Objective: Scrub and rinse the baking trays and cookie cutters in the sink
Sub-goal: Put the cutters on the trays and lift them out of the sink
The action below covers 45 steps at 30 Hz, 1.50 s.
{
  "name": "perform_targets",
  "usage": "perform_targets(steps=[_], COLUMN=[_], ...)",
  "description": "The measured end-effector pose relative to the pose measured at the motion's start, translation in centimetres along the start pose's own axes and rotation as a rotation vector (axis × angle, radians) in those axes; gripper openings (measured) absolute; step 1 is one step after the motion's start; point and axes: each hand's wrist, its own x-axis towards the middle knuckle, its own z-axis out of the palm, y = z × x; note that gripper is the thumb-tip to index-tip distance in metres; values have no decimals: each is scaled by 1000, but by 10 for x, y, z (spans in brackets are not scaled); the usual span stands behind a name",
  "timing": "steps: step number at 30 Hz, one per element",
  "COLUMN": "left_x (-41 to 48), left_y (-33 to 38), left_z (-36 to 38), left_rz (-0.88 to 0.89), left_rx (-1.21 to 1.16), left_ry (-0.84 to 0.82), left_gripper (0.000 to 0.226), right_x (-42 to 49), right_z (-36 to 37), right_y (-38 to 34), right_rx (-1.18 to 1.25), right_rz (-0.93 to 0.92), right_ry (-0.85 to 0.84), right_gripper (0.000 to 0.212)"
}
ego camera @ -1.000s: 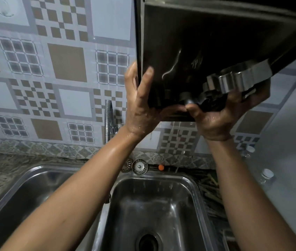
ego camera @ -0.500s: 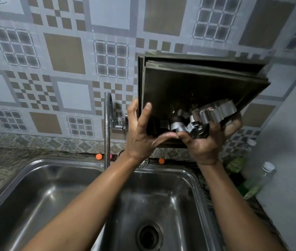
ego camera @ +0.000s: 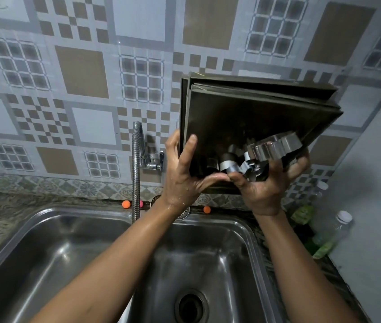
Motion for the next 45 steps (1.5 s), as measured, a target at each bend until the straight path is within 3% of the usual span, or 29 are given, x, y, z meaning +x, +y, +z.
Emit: perform_targets(steps=[3,7,11,17,20,26,33,40,45], left_x=[16,21,22,18,19,17,9,-29,-63], left_y=[12,11,7,14,24,35,12,-32,-89], left_z=[-3,-2,-4,-13,-22,-68,-155,-288,-376], left_rz=[186,168,229,166,128,72,-86,-375,-563], left_rx=[-55,-80,-97,-80,-82,-90,-82,49,100], left_ry=[53,16,50,-6,-23,-59,-17,35,-24], left_gripper=[115,117,109,114,117,117,117,118,117], right_x=[2,7,6,11,10,23,31,19,-17], right_z=[2,10,11,3,-3,-13,17,69,107], right_y=[5,11,7,-2,-7,-53,-144,-282,-378], right_rx=[49,48,27,27,59,154,259,329,284], right_rz=[17,-37,16,83,43,94,286,363,497], right_ry=[22,2,-2,-30,-20,-56,-232,-607,-883], right_gripper=[79,85,73,72,83,85,70,79,81])
